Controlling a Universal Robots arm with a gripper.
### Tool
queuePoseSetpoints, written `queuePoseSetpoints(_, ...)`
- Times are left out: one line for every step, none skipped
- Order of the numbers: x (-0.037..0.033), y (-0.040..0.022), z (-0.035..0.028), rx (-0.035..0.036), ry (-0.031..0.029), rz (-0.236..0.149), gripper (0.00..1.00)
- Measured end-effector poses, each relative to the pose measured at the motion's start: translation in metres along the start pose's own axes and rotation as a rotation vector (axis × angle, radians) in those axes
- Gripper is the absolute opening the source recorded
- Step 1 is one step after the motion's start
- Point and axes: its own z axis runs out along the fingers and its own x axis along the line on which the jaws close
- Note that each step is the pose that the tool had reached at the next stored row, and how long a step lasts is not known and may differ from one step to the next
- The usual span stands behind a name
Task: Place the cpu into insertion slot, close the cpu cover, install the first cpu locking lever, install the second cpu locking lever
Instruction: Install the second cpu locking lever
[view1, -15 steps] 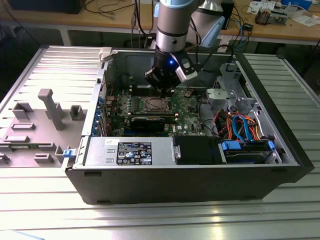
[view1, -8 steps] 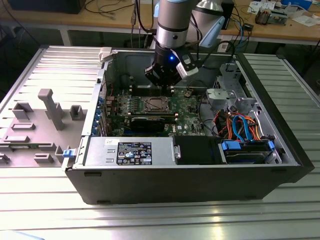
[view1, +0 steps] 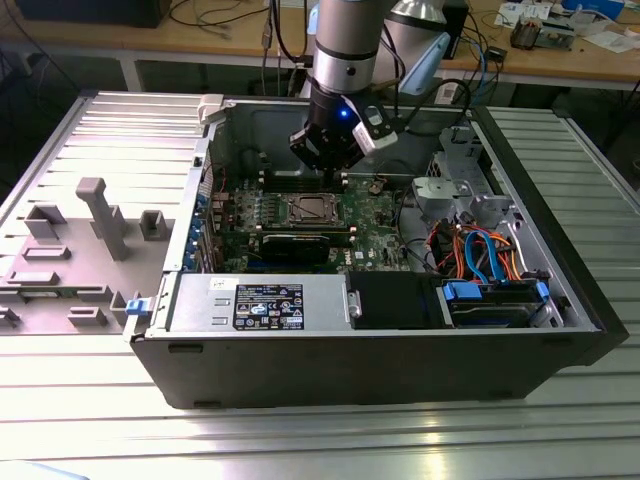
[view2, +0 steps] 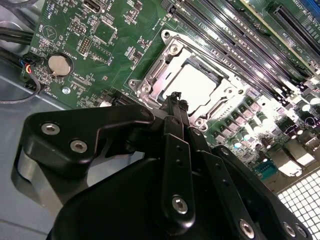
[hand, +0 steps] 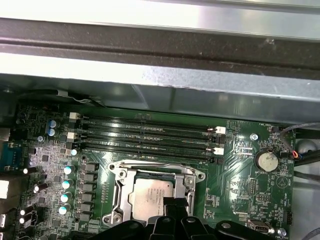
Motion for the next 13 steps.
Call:
queuePoseSetpoints(0.0,-0.0001,-0.0001,0.0001,0.0001,0.0,0.11)
queuePoseSetpoints(0.0001,-0.0004,-0.0001,0.0003,0.0002,0.0,0.11)
queuePoseSetpoints(0.0001,-0.001,0.0,0.0001,0.0001,0.0,0.11)
queuePoseSetpoints(0.0001,-0.0016,0.0,0.0,0.0001,0.0,0.11)
queuePoseSetpoints(0.0003,-0.0026,-0.0001,0.0001,0.0001,0.0,0.11)
queuePoseSetpoints(0.0003,-0.0032,-0.0001,0.0,0.0,0.0,0.11)
queuePoseSetpoints(0.0004,-0.0038,-0.0001,0.0,0.0,0.0,0.11)
queuePoseSetpoints(0.0005,-0.0047,-0.0001,0.0,0.0,0.0,0.11)
queuePoseSetpoints(0.0005,-0.0055,-0.0001,0.0,0.0,0.0,0.11)
queuePoseSetpoints(0.0007,-0.0066,-0.0002,0.0,0.0,0.0,0.11)
queuePoseSetpoints(0.0008,-0.0077,-0.0002,0.0,0.0,0.0,0.11)
queuePoseSetpoints(0.0008,-0.0082,-0.0002,0.0,0.0,0.0,0.11)
queuePoseSetpoints(0.0009,-0.0086,-0.0002,0.0001,0.0,0.0,0.11)
